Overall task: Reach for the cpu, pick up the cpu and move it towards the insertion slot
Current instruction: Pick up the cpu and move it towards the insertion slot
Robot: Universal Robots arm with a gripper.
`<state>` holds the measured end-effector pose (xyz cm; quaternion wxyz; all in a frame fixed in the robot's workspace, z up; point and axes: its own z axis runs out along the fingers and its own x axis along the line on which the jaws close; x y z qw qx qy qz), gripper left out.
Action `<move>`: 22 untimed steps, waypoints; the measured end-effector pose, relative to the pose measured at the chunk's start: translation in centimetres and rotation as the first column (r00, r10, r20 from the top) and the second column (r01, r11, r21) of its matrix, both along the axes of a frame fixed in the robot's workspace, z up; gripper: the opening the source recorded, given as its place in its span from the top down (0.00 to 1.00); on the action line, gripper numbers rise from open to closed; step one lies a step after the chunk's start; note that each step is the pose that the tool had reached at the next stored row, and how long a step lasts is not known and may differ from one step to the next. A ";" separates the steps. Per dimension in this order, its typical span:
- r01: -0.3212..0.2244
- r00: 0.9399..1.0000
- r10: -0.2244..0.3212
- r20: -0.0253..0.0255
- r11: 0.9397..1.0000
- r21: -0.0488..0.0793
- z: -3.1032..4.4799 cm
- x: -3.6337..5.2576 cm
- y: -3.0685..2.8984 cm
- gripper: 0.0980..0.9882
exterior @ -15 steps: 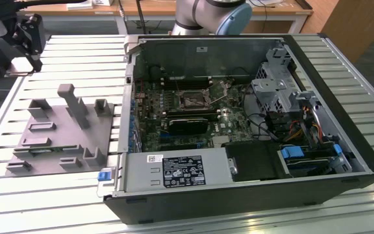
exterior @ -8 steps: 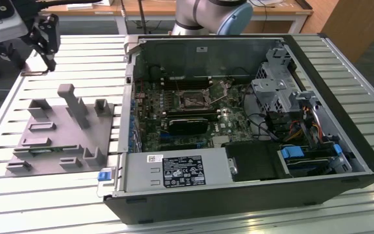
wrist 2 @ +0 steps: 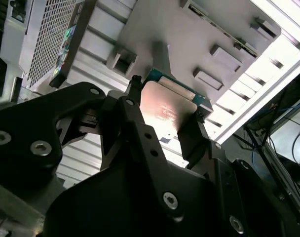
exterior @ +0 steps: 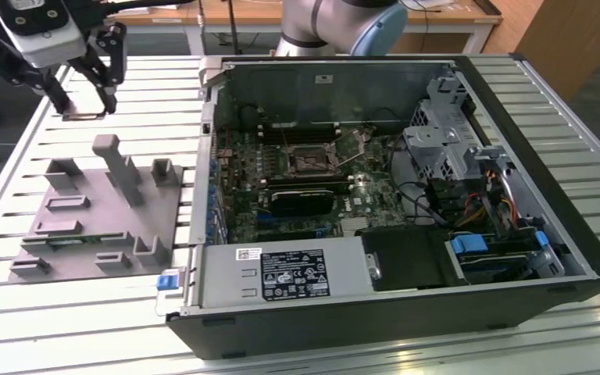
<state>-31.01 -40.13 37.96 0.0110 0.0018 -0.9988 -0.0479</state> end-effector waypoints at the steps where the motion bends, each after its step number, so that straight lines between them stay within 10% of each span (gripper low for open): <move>1: 0.000 1.000 0.000 0.000 1.000 0.000 0.00 0.30 0.00 0.50; 22: 0.000 1.000 0.000 0.000 1.000 0.000 -0.01 7.00 0.00 0.50</move>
